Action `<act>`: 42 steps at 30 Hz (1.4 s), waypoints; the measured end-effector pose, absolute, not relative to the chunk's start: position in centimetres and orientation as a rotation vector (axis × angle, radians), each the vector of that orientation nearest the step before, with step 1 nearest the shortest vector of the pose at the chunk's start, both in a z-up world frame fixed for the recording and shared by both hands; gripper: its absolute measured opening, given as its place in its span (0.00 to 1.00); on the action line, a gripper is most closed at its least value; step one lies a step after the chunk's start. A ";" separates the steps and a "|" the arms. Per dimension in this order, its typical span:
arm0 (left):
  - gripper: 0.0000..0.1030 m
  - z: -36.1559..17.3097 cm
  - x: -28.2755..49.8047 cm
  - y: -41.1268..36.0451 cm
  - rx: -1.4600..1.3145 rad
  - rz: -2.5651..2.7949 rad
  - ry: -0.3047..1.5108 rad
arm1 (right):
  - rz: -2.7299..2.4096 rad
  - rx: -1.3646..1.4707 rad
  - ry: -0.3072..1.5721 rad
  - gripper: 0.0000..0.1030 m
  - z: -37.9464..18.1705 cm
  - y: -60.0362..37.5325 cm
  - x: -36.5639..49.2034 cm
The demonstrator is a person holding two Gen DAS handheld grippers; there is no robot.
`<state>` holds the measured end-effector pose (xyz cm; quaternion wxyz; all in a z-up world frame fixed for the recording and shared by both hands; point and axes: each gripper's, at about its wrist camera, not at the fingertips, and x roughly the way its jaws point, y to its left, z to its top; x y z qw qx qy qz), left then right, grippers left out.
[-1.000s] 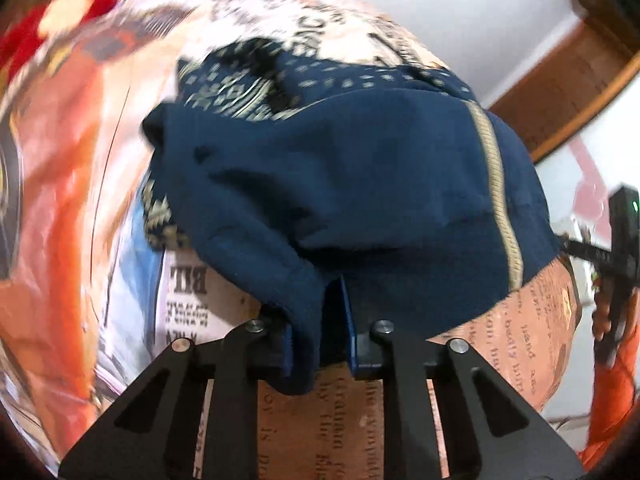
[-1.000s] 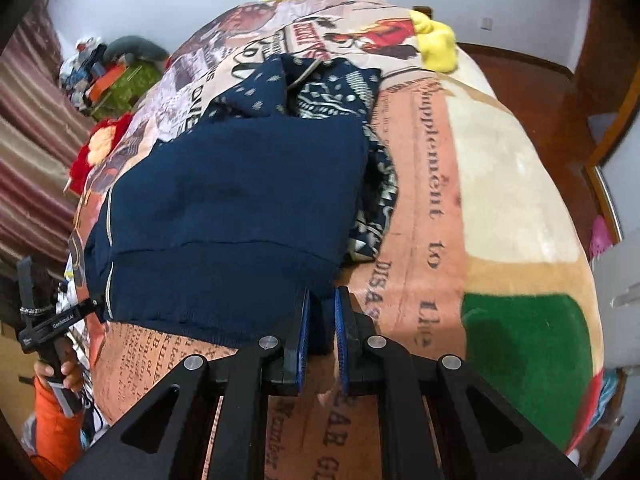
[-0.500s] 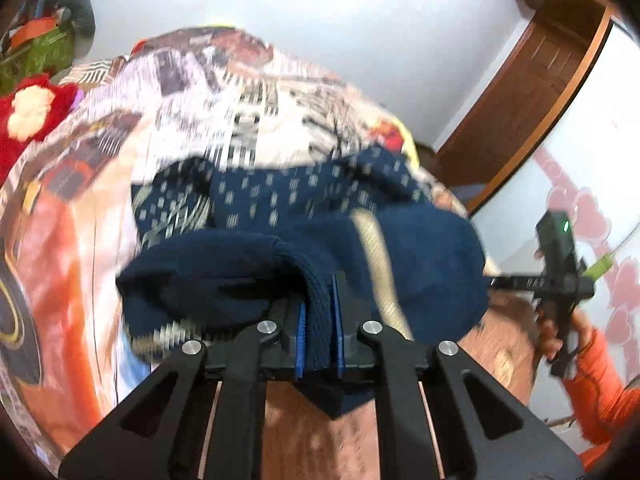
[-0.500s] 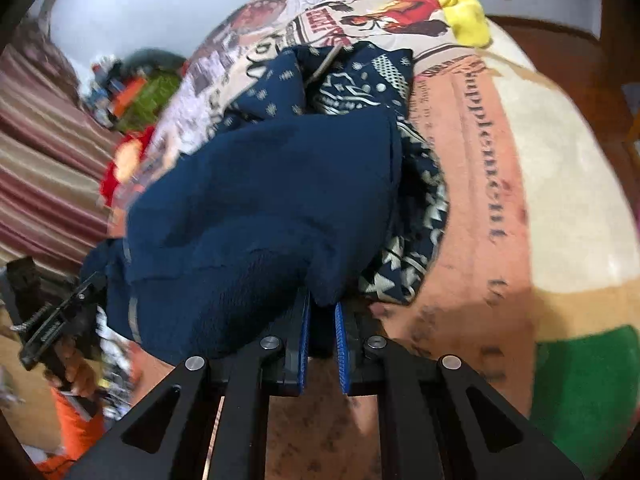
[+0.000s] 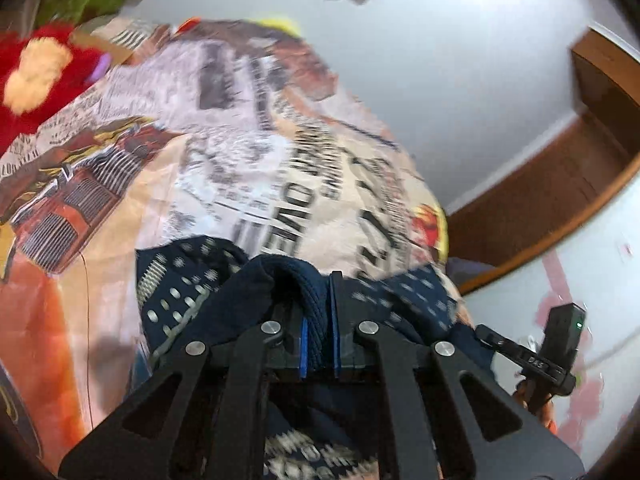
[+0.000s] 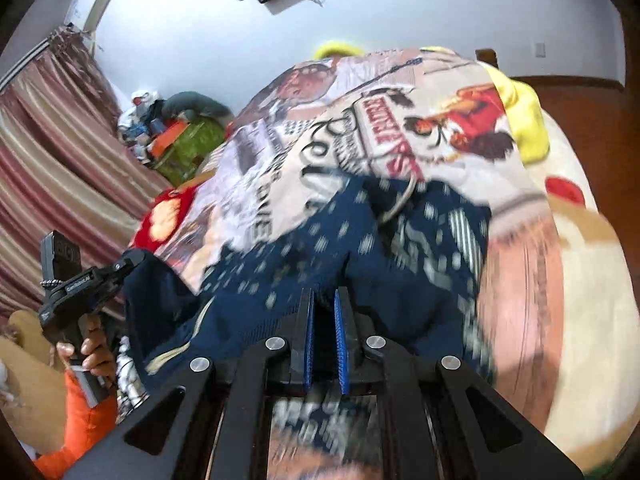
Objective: Fold large clothes
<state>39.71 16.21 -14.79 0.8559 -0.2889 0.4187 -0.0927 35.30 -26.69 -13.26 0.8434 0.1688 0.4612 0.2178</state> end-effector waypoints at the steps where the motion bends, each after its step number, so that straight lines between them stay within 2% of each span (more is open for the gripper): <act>1: 0.07 -15.5 40.6 16.6 -0.604 -0.165 0.893 | 0.441 0.360 0.979 0.07 -13.8 -26.4 36.9; 8: 0.07 -20.3 46.0 18.2 -0.493 0.021 0.990 | 0.251 0.356 0.963 0.07 -16.0 -27.8 45.3; 13: 0.07 -23.8 46.4 18.2 -0.455 0.052 1.097 | 0.240 0.434 0.954 0.07 -16.3 -29.4 46.9; 15: 0.13 -23.4 45.6 17.5 -0.373 0.059 1.112 | 0.245 0.448 0.950 0.07 -16.0 -29.9 46.1; 17: 0.37 -22.1 44.7 16.8 -0.279 0.064 1.126 | 0.259 0.418 0.972 0.08 -15.4 -30.1 45.0; 19: 0.51 -19.9 43.4 16.0 -0.189 0.046 1.103 | 0.262 0.371 0.997 0.08 -15.0 -29.9 44.3; 23: 0.68 -14.6 40.9 14.3 -0.118 0.000 1.004 | 0.292 0.201 1.003 0.08 -13.1 -29.1 41.5; 27: 0.72 -11.1 40.5 11.4 -0.132 -0.082 0.959 | 0.340 0.116 0.963 0.08 -11.1 -28.4 38.6; 31: 0.77 -10.5 41.4 6.3 -0.116 -0.209 0.983 | 0.386 0.117 0.953 0.08 -9.9 -28.4 36.4; 34: 0.78 -12.3 42.6 2.2 -0.120 -0.310 1.056 | 0.401 0.096 0.955 0.08 -10.0 -28.2 35.5; 38: 0.78 -17.3 44.9 -1.7 -0.162 -0.375 1.230 | 0.401 0.056 1.000 0.08 -11.5 -28.5 35.1; 42: 0.78 -21.3 45.4 -3.5 -0.173 -0.326 1.297 | 0.421 0.081 1.033 0.08 -13.0 -29.3 35.4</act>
